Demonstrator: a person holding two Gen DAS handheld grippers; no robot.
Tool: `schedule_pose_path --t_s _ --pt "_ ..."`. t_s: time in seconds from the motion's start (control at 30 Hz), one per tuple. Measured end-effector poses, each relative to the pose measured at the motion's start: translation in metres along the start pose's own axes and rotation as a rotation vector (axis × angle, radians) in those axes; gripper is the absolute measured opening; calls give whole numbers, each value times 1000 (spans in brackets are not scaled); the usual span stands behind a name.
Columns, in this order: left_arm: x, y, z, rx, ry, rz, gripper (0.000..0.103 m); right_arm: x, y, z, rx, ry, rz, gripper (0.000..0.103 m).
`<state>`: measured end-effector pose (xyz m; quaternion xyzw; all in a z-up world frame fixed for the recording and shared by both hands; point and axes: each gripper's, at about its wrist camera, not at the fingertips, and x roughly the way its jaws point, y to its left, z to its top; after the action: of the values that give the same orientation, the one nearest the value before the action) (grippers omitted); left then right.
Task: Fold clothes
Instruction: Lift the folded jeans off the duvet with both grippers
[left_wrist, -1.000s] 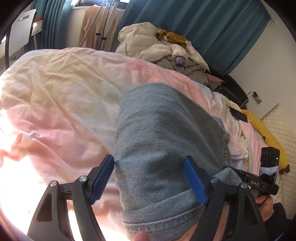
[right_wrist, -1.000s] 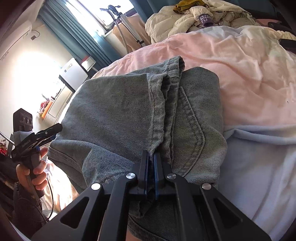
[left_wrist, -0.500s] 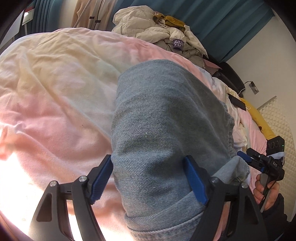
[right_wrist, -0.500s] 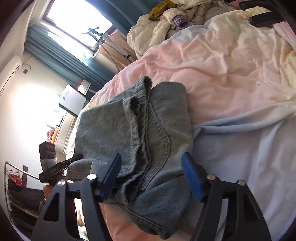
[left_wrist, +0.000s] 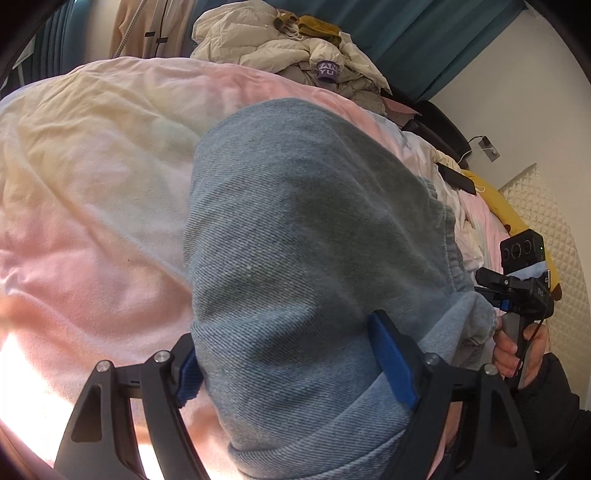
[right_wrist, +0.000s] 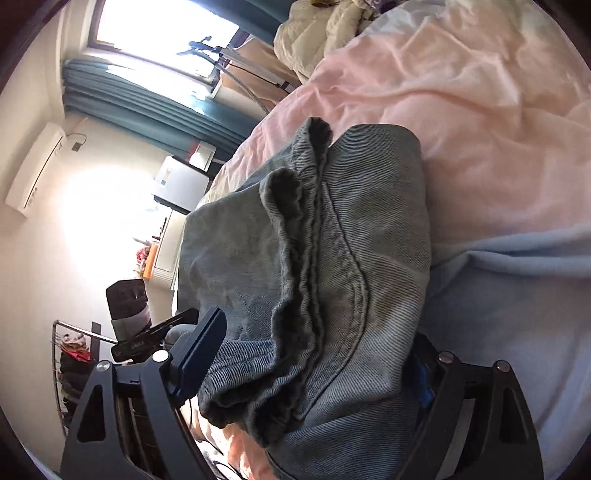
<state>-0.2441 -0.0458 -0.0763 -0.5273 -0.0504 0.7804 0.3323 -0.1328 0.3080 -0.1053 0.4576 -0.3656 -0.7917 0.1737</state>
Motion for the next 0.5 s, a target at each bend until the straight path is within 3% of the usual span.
schedule_pose_path --t_s 0.17,0.23,0.27,0.4,0.5 --pt "4 -9 2 12 -9 76 80 26 11 -3 -91 19 -126 87" --pt "3 -14 3 22 -14 108 78 31 19 -6 -150 17 -195 78" --pt "3 -16 3 25 -18 123 76 32 22 -7 -164 12 -218 67" --pt "-4 -27 -3 65 -46 214 67 22 29 -11 -147 -23 -255 41" --pt "-12 -43 -10 106 -82 284 57 13 40 -19 -158 -52 -291 31"
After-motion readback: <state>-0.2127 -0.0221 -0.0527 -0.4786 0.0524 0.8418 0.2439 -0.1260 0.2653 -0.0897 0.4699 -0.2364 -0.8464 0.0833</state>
